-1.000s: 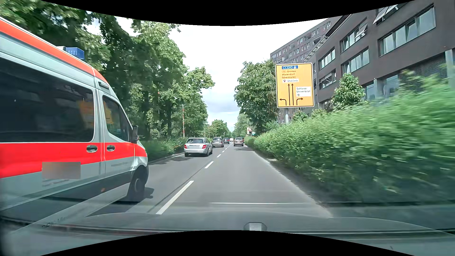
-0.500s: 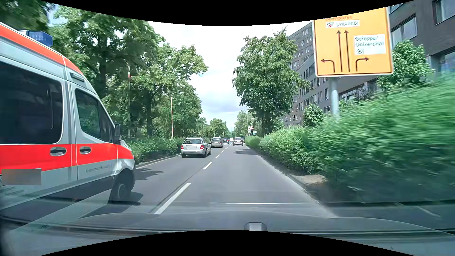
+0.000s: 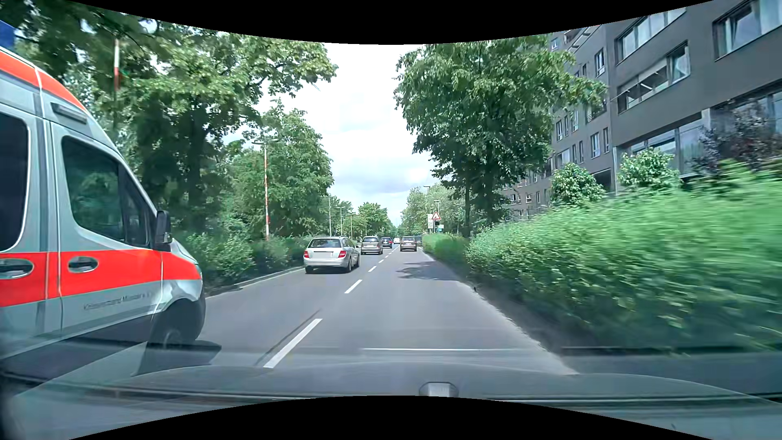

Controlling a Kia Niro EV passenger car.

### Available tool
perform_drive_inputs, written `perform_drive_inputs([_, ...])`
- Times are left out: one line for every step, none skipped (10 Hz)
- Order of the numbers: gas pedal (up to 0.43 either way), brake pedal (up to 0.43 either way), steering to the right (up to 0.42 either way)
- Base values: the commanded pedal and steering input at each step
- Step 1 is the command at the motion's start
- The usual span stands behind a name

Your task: Follow the waypoints while adhering to traffic rules and regulations

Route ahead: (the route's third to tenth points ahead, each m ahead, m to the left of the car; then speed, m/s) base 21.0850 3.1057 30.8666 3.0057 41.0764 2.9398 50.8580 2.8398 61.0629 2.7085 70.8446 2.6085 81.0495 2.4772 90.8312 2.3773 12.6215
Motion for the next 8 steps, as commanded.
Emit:
perform_drive_inputs([0.150, 0.018, -0.001])
perform_drive_inputs([0.150, 0.018, -0.001])
perform_drive_inputs([0.150, 0.018, -0.001])
perform_drive_inputs([0.150, 0.012, -0.001])
perform_drive_inputs([0.150, 0.018, -0.001])
perform_drive_inputs([0.150, 0.018, -0.001])
perform_drive_inputs([0.150, 0.018, -0.002])
perform_drive_inputs([0.150, 0.018, -0.003])
